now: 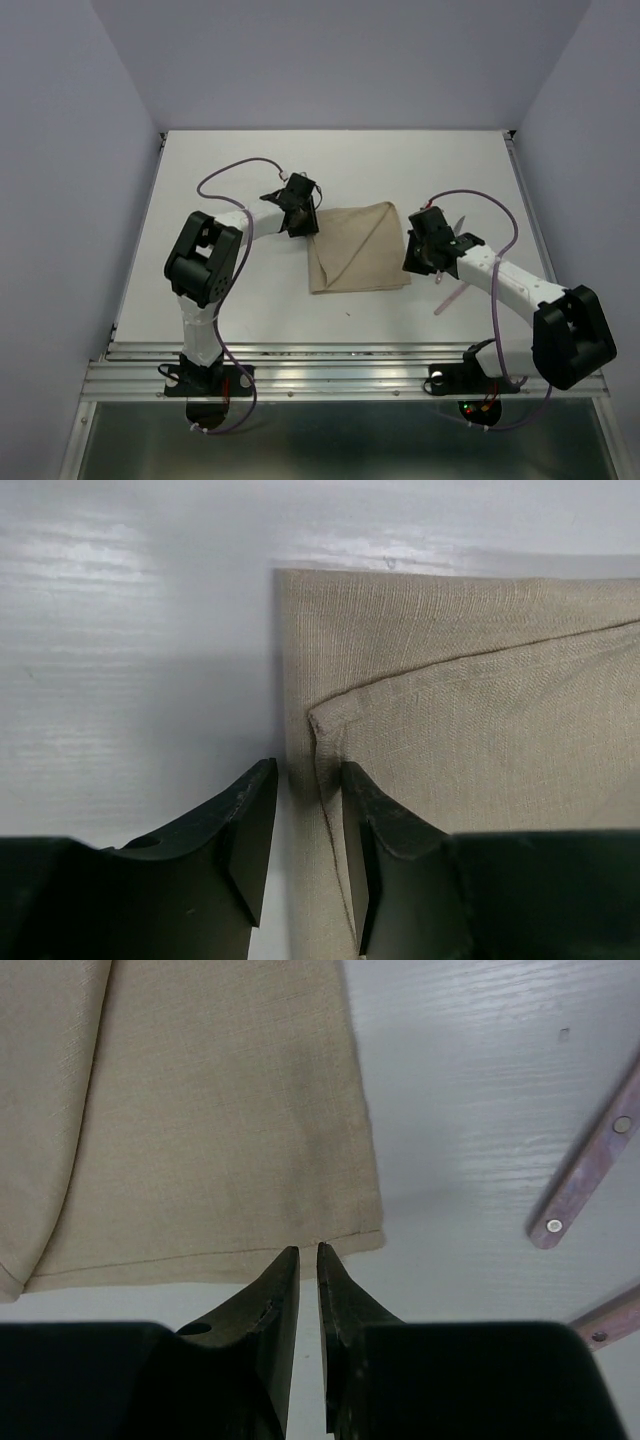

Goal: Fold the napkin into a case and place the utensils inside
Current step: Smooth out the upper triangle-folded napkin at the center of the board.

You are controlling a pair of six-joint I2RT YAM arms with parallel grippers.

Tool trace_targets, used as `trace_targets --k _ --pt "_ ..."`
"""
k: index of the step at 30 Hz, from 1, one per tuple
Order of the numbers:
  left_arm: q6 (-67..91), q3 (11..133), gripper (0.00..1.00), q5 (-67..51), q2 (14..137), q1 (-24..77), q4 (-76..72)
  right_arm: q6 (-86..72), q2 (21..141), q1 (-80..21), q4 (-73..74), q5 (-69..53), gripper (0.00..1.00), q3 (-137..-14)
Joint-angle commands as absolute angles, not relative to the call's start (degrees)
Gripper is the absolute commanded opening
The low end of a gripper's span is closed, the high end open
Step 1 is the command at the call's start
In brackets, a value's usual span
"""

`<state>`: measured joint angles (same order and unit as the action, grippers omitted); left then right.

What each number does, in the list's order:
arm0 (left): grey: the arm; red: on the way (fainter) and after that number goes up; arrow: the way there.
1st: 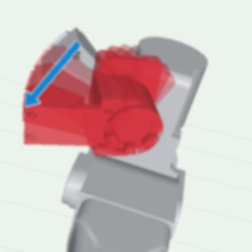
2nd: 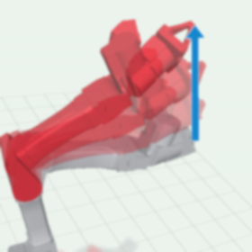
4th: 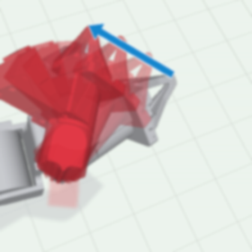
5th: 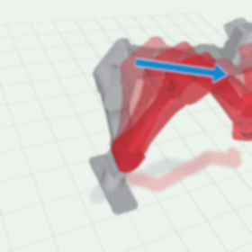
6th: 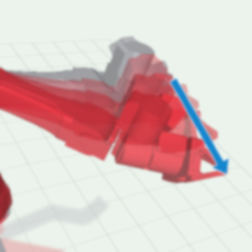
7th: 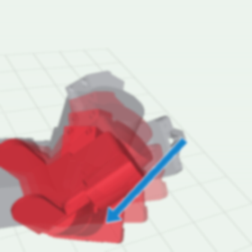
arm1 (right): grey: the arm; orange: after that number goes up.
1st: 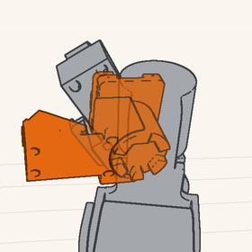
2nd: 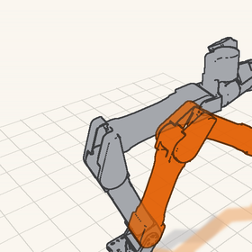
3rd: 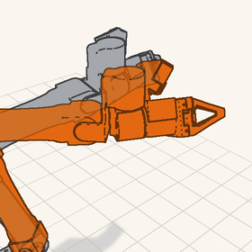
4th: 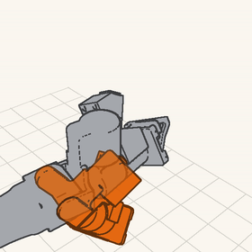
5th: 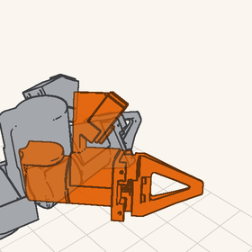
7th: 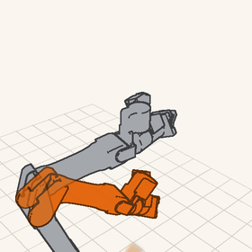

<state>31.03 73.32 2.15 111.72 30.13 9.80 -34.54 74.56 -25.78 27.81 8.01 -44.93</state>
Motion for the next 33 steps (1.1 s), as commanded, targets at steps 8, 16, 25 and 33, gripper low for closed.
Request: trace_targets --k 8,16,25,33 --pt "34.54 67.15 0.65 0.70 102.66 30.23 5.98 -35.86 79.01 -31.64 25.14 9.40 0.19 -51.15" --pt "33.31 68.38 0.59 0.44 101.25 30.58 7.12 -35.86 80.33 -31.64 25.22 11.60 0.20 -53.96" --pt "29.27 76.54 0.47 1.76 108.18 31.11 10.89 -36.30 80.69 -31.64 25.31 11.60 0.20 -54.41" --pt "29.00 80.42 0.41 4.22 112.41 31.64 14.05 -36.56 79.37 -31.64 25.49 11.78 0.20 -52.65"
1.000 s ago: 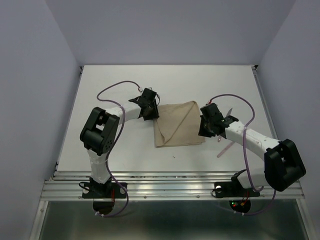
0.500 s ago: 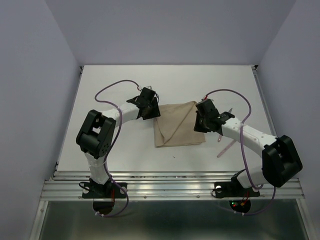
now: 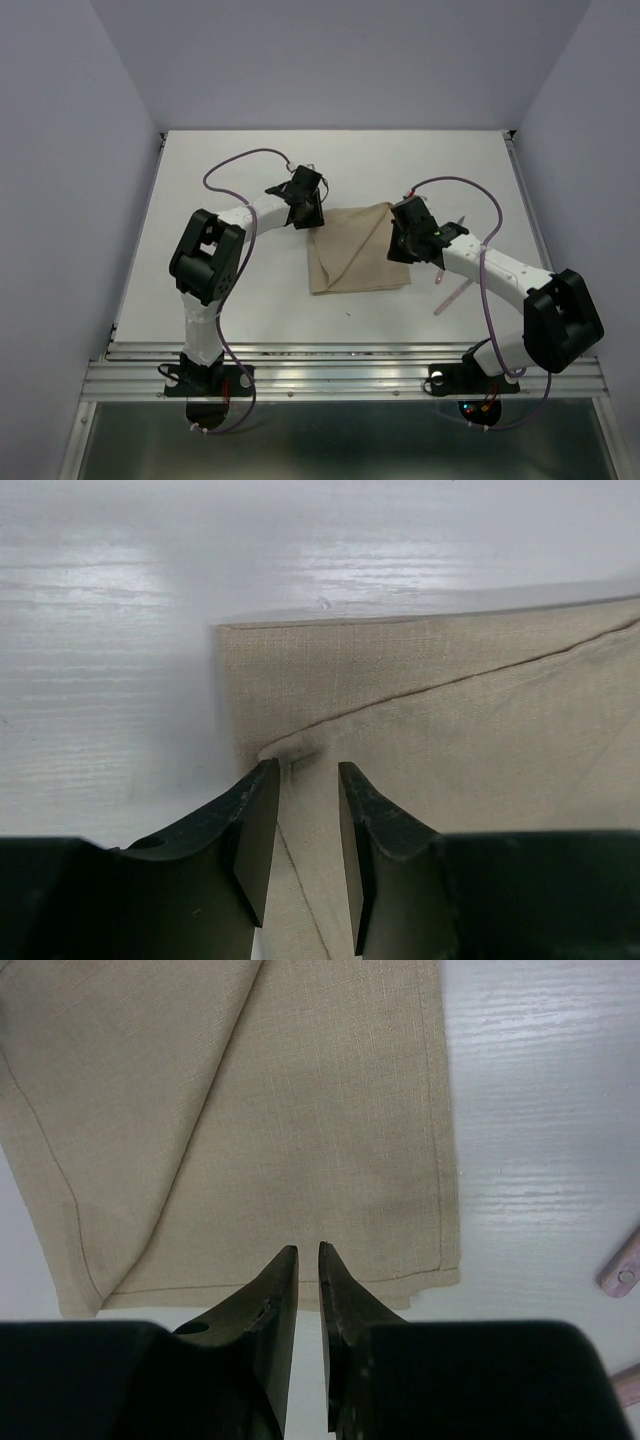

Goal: Fold the napkin into a case and place the utensils inside
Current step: Smooth out the upper triangle-folded napkin at the center of the board.

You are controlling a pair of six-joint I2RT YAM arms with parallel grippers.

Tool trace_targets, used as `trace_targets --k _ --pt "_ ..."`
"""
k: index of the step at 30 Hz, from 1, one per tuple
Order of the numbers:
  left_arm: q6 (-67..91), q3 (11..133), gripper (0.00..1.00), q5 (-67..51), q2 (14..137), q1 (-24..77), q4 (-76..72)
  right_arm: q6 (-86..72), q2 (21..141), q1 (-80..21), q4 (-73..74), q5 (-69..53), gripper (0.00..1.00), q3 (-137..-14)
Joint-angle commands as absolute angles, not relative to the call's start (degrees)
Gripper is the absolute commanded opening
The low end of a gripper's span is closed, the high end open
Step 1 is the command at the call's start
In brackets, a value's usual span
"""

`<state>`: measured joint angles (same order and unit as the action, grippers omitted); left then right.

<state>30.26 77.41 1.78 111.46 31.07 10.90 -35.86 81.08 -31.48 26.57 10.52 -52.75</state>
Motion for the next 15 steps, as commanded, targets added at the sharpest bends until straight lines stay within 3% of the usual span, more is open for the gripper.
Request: trace_targets --k 1,9,15 --pt "29.00 80.68 0.41 5.26 112.67 31.73 14.41 -36.56 79.37 -31.64 25.58 11.78 0.20 -52.47" --pt "28.74 80.86 0.46 5.71 112.94 32.17 14.59 -36.83 78.75 -31.64 25.75 11.87 0.20 -51.77" --pt "28.74 81.30 0.42 5.45 113.64 32.26 14.41 -36.91 78.49 -31.64 26.01 12.04 0.20 -51.59"
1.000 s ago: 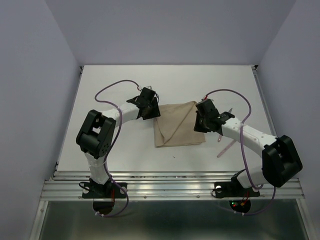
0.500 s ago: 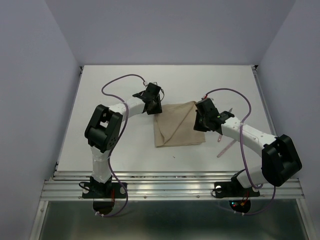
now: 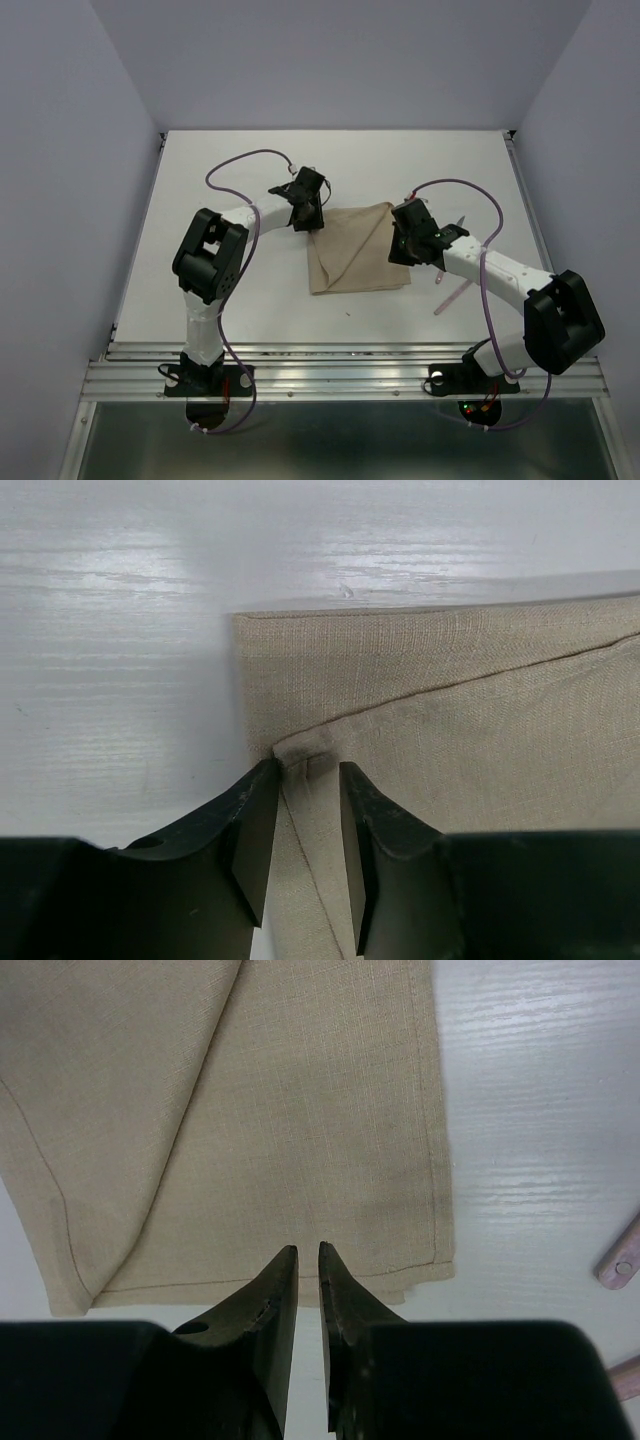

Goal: Fold the napkin into a case and place the utensils inside
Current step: Smooth out the upper triangle-folded napkin at the center of the board.

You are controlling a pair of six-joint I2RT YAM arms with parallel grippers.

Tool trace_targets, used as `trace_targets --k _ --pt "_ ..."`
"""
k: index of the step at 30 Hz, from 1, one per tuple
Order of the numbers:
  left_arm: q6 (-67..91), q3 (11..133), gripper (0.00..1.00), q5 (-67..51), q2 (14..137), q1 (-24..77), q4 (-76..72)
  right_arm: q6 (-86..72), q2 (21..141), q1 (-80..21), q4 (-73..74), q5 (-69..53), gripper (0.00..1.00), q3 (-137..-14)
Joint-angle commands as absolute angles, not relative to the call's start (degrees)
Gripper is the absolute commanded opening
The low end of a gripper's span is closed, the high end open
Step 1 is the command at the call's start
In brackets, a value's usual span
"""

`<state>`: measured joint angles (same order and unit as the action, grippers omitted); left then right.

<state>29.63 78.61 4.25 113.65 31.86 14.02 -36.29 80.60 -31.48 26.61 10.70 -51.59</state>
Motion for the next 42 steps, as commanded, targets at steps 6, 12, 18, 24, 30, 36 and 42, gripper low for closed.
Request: trace_targets --k 6,12,18,24,30,36,42 --pt "28.39 82.18 0.33 5.19 114.61 32.43 14.59 -37.18 77.52 -31.64 26.63 12.74 0.20 -51.24" --pt "28.04 82.88 0.15 5.10 114.70 32.52 14.77 -37.44 76.73 -31.64 27.16 13.09 0.20 -50.89" --pt "27.77 84.20 0.00 4.92 114.87 32.61 14.85 -37.71 75.94 -31.64 27.77 13.62 0.20 -50.63" --pt "26.99 87.80 0.00 6.15 116.36 32.61 15.99 -38.14 75.06 -31.64 28.48 14.15 0.20 -50.36" --pt "26.37 92.11 0.00 6.77 119.35 32.52 17.49 -38.58 74.18 -31.64 29.35 14.76 0.20 -50.27" --pt "26.28 92.64 0.00 7.47 120.06 32.34 18.02 -39.55 73.30 -31.64 29.62 15.91 0.20 -49.48" --pt "26.46 90.97 0.00 7.91 119.18 32.26 17.40 -38.94 74.70 -31.64 29.62 18.01 0.21 -50.62"
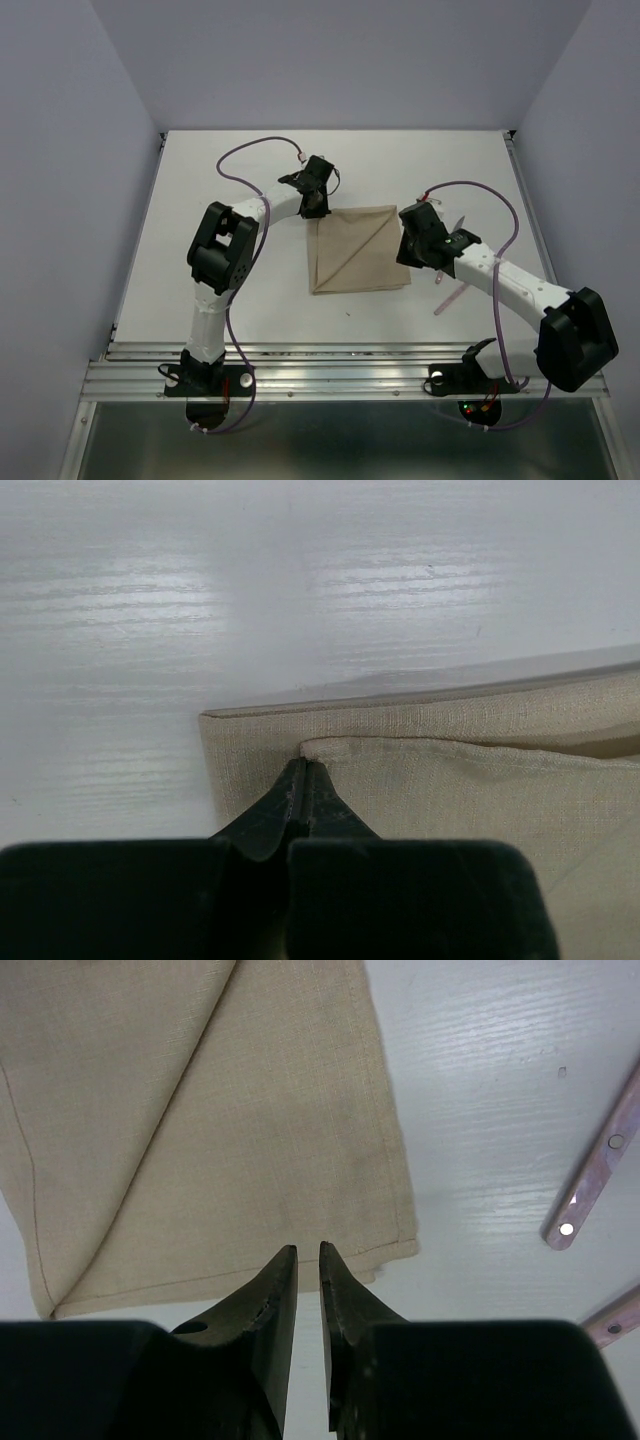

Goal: Fold the napkin into a case and place the utensils inside
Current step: Smooth out the upper triangle-folded napkin at the center of the board.

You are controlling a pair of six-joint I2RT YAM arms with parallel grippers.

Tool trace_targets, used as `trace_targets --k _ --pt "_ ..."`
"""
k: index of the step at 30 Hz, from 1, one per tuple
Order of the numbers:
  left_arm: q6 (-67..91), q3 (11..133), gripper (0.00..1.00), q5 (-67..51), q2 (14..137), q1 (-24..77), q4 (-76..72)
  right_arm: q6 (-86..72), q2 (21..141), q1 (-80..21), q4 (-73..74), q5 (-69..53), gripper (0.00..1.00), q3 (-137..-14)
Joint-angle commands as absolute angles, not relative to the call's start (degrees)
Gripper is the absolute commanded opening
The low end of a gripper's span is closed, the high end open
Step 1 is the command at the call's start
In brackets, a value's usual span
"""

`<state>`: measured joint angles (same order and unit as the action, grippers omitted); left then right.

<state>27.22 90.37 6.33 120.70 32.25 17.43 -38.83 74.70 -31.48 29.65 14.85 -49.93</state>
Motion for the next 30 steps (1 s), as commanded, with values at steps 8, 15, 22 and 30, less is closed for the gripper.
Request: trace_targets --k 8,15,22,30 --pt "26.54 93.07 0.15 7.65 119.18 32.26 17.93 -36.22 81.73 -30.94 26.11 18.54 0.20 -56.68" --pt "26.54 94.05 0.59 9.40 113.83 32.26 21.53 -31.65 93.68 -25.94 22.59 17.59 0.15 -66.52" --pt "28.83 83.87 0.56 5.63 101.79 33.66 20.13 -28.48 104.32 -22.59 21.53 15.91 0.13 -75.67" --pt "33.39 62.70 0.37 -2.10 89.74 40.86 12.76 -26.20 110.47 -20.57 21.53 14.59 0.12 -82.17"
